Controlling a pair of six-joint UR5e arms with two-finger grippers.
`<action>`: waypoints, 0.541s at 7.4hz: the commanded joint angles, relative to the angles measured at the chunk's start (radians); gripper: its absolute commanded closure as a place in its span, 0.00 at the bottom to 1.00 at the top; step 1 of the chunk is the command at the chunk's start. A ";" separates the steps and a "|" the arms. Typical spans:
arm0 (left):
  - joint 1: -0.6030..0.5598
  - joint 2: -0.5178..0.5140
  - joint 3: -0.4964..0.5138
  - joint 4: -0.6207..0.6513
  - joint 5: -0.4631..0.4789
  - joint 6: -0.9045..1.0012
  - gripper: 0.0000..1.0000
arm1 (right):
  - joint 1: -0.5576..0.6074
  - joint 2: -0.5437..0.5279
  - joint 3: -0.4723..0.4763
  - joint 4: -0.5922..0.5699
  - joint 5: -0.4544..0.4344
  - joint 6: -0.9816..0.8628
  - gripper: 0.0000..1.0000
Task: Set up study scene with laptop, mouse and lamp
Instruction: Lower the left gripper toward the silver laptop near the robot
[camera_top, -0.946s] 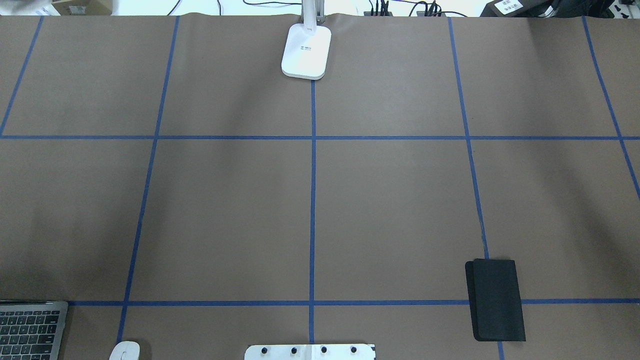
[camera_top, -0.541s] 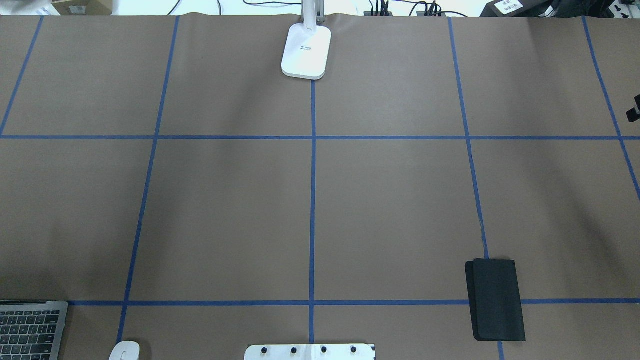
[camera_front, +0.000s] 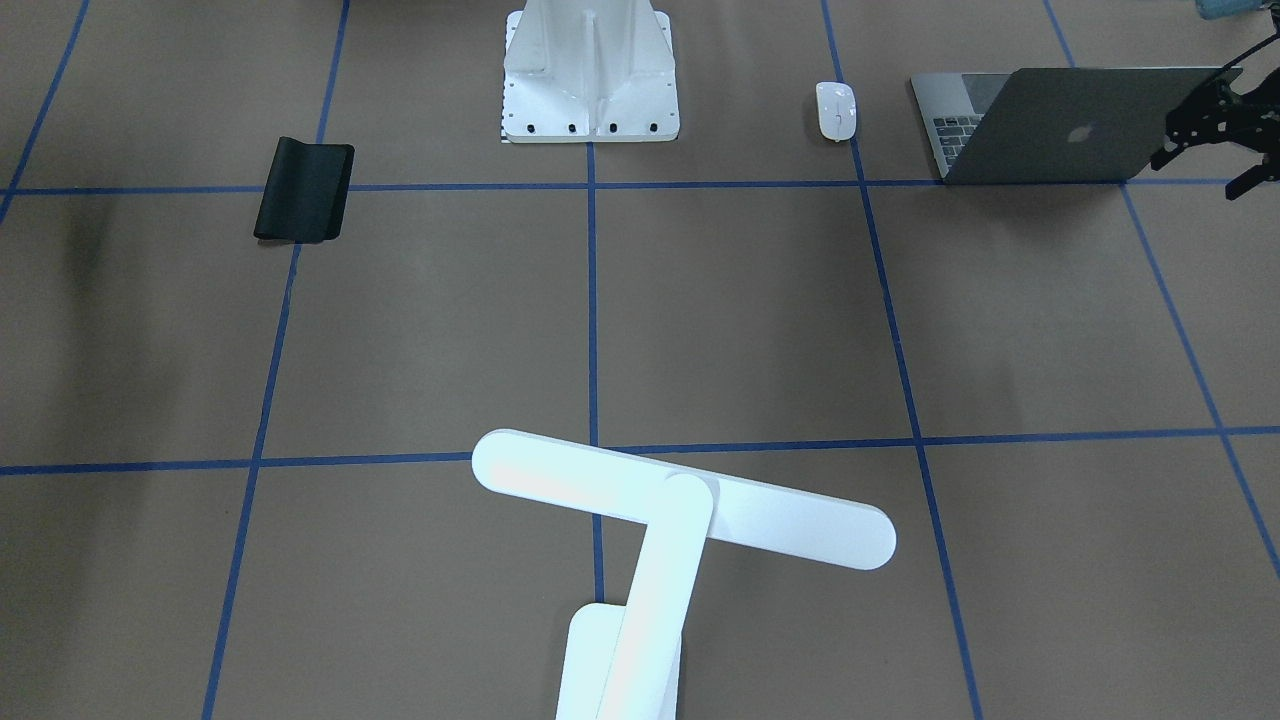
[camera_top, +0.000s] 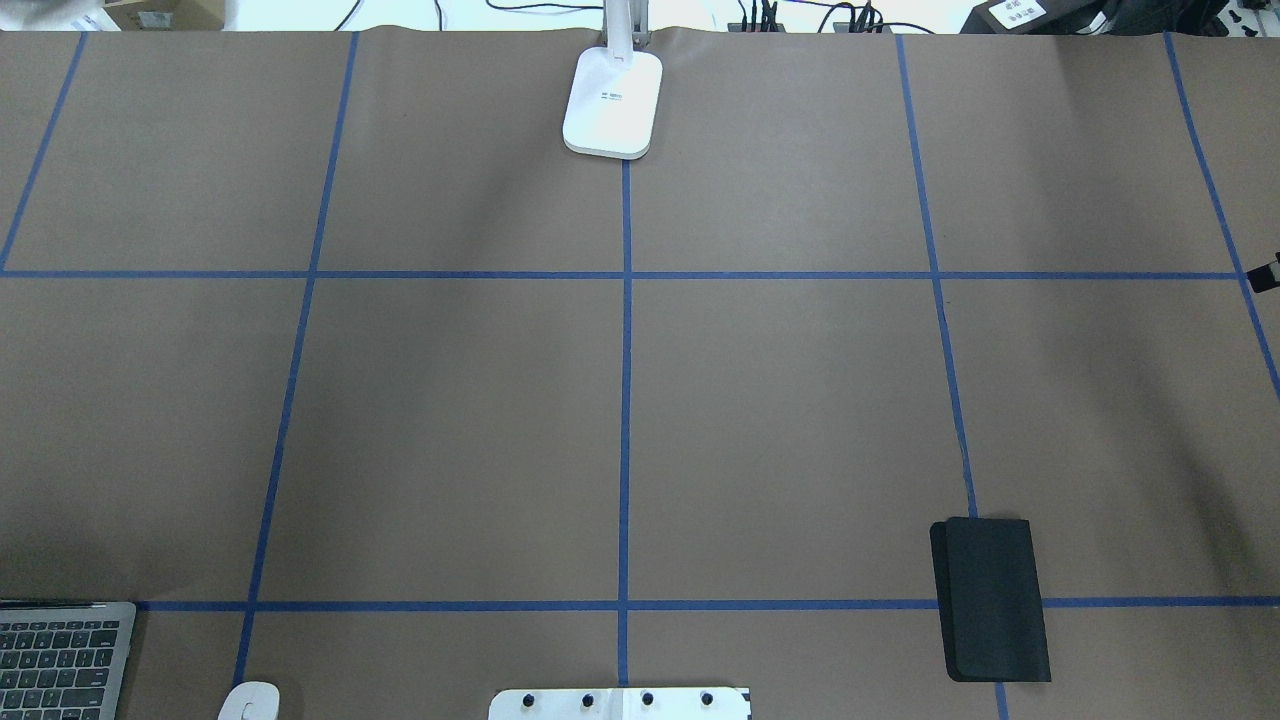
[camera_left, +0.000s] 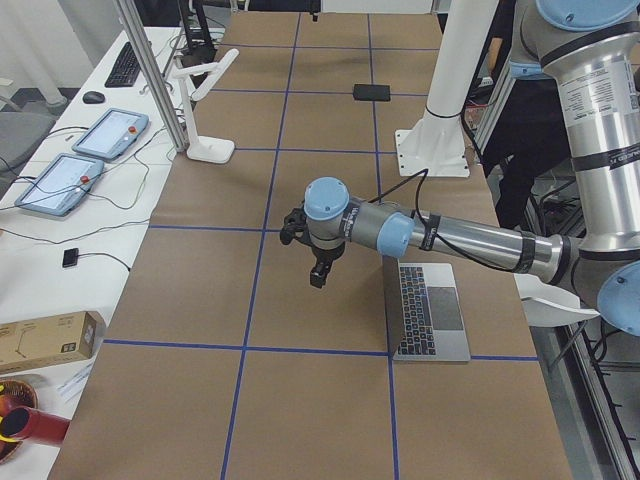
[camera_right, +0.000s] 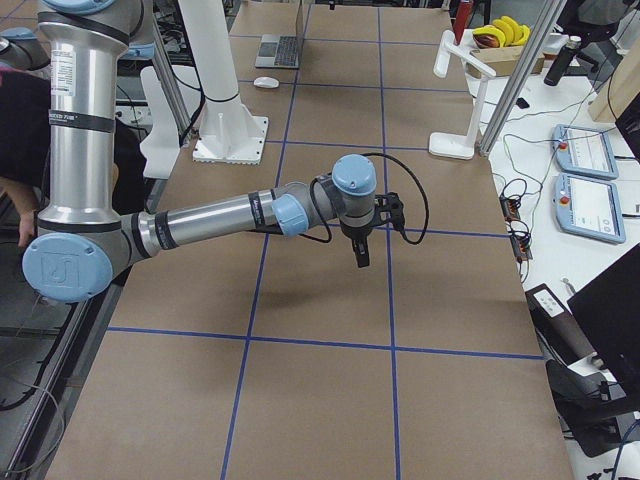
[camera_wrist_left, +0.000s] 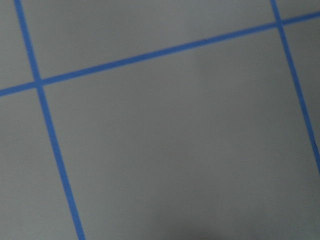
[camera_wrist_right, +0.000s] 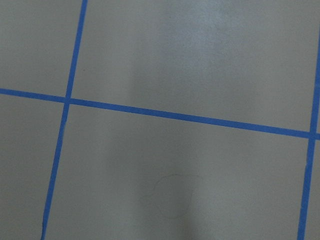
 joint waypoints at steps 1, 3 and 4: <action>0.028 0.070 -0.058 0.000 -0.088 0.066 0.00 | 0.001 -0.041 -0.013 0.070 0.003 0.003 0.00; 0.119 0.134 -0.130 -0.005 -0.090 0.071 0.00 | 0.000 -0.050 -0.013 0.070 0.004 0.001 0.00; 0.165 0.151 -0.160 -0.005 -0.109 0.071 0.00 | 0.001 -0.053 -0.013 0.070 0.003 0.001 0.00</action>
